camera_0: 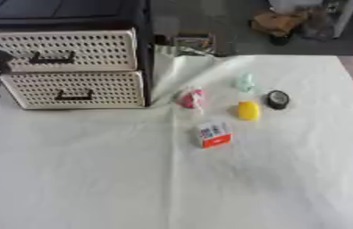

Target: Pick up objects from table and place into drawer.

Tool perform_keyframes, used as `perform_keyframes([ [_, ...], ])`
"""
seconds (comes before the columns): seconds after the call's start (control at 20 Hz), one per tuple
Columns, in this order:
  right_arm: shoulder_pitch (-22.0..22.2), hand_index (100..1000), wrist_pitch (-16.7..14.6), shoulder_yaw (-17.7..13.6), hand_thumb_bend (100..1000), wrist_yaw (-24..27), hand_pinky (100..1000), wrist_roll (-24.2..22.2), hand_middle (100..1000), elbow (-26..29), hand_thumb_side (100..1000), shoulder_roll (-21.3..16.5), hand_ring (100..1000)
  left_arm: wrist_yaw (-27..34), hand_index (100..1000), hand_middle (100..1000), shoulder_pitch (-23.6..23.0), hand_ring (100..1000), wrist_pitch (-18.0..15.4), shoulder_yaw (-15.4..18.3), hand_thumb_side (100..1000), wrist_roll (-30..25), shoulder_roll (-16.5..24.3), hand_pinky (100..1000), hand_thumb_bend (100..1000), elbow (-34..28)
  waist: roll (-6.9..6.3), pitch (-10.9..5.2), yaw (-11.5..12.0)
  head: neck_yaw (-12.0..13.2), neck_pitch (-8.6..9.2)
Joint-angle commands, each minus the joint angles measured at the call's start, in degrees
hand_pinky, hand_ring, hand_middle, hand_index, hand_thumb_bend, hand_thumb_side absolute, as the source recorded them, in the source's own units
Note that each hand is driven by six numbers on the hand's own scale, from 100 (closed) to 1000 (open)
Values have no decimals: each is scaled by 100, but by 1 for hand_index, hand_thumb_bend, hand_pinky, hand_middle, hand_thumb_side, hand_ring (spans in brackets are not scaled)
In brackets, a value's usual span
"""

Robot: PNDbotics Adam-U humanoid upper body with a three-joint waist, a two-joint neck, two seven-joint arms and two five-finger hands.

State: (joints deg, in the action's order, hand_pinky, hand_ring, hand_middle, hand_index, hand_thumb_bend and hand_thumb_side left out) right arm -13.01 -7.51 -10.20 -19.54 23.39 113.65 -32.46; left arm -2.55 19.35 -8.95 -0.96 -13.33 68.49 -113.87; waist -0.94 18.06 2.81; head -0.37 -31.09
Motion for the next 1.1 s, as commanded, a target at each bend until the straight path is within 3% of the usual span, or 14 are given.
perform_keyframes([
  [0.05,-24,798,4,-42,434,-33,771,-13,552,94,765,-132,730,22,887,657,267,597,147,30,408,-453,359,448,105,-72,-10,-83,2,-31,82],
  [0.35,-46,798,-2,-17,434,-21,771,-42,550,94,765,-151,730,-56,901,591,713,523,477,-124,408,-1087,441,384,105,-72,-20,-94,-4,-20,121],
  [0.7,-61,797,8,0,434,-7,770,-64,546,94,765,-153,730,-196,922,351,1072,247,972,-277,408,-1949,382,100,105,-72,-32,-90,-21,14,173],
  [0.9,-75,796,10,12,434,6,769,-81,541,94,765,-140,728,-373,912,213,1205,100,1033,-327,408,-2362,327,100,105,-72,-43,-67,-36,20,211],
  [1.1,-81,795,13,21,434,17,769,-104,538,94,765,-129,728,-507,909,110,1386,100,1253,-375,408,-2611,249,100,105,-71,-55,-49,-54,39,237],
])
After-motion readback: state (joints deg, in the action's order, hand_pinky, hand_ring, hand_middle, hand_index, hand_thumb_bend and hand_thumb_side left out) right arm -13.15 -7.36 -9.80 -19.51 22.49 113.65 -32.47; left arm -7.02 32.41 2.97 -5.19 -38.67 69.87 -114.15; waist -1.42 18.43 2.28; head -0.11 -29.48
